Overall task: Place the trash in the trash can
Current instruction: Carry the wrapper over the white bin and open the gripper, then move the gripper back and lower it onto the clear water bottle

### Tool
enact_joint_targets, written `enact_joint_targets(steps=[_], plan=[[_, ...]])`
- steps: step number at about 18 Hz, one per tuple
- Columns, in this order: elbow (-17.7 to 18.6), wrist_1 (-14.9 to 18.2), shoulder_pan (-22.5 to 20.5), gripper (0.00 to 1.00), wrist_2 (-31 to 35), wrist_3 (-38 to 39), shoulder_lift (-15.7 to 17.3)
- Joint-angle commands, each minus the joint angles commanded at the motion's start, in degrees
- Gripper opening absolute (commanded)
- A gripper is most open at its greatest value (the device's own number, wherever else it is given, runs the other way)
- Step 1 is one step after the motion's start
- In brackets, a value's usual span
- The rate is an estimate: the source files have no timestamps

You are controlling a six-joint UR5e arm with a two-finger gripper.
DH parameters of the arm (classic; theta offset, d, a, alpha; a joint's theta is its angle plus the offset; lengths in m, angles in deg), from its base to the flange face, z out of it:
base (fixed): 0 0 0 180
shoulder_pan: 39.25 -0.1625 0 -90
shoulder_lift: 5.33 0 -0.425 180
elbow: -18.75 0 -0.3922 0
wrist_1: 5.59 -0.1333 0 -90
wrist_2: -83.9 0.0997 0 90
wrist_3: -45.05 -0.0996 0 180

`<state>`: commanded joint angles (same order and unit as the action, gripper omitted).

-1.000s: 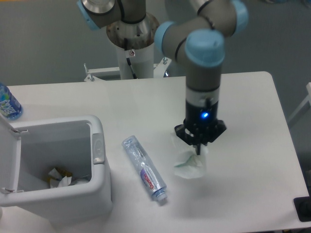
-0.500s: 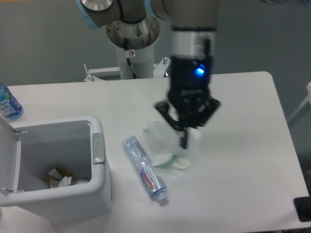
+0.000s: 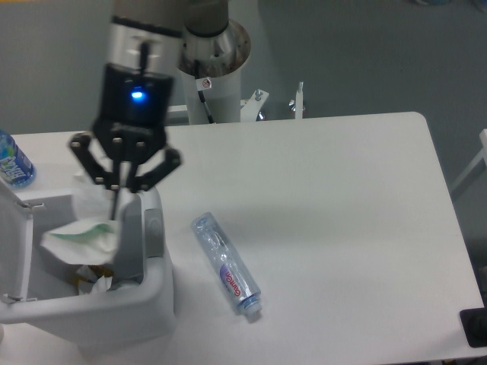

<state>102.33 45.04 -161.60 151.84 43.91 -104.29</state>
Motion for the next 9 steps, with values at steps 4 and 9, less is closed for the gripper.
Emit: enact_joint_targets(steps=[4,9], plan=[[-0.3,0.0,0.2,1.00,0.2,0.5,0.3],[-0.3,0.1,-5.9,1.00,0.2,4.2,-0.2]])
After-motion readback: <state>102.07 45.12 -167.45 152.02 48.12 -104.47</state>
